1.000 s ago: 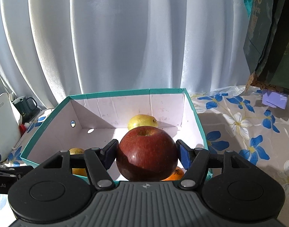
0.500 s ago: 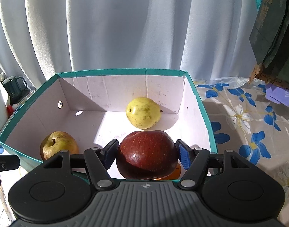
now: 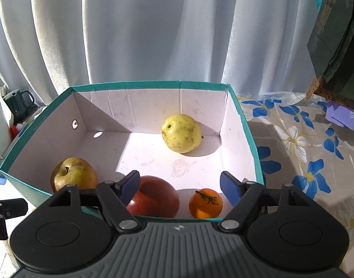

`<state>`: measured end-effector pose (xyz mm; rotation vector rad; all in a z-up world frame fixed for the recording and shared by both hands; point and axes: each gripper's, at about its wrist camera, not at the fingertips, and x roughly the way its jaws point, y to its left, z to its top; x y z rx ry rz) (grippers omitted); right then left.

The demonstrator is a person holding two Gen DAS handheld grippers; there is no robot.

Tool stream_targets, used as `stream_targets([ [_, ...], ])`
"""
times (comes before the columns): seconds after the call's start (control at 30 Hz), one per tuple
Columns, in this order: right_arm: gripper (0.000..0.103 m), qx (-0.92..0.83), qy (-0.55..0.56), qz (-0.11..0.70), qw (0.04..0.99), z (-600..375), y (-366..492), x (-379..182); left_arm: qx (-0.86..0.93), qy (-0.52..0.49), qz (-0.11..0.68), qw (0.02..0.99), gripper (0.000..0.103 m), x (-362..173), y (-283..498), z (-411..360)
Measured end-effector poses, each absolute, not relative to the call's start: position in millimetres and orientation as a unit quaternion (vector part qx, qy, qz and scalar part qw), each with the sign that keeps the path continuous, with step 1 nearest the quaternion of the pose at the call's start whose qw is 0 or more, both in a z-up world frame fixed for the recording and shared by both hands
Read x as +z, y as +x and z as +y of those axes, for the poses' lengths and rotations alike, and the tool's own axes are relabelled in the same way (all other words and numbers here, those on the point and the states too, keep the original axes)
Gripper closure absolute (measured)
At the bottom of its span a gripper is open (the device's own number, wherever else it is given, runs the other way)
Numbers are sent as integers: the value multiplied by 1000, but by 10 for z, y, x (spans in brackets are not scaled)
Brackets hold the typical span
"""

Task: Organize fruits
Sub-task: 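Lower the red apple into the box and open the right gripper, then move both tools back out of the box toward the kiwis on the cloth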

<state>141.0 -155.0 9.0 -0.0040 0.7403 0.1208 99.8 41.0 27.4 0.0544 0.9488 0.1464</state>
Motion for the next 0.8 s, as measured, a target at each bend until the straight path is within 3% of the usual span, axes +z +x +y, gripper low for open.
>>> stream_targets([
  [0.13, 16, 67, 16, 329, 942, -1608, 1207, 266, 64, 20, 449, 891, 0, 246, 906, 454],
  [0.3, 0, 83, 42, 220, 971, -1666, 590, 583, 34, 21, 433, 900, 0, 181, 716, 479],
  [0.4, 0, 96, 31, 153, 983, -1581, 156, 641, 13, 19, 431, 902, 0, 110, 602, 453],
  [0.6, 0, 123, 26, 238, 963, -1471, -106, 460, -32, 23, 447, 894, 0, -34, 509, 333],
  [0.8, 0, 95, 60, 235, 966, -1648, -256, 483, -56, 23, 462, 885, 0, -88, 491, 245],
])
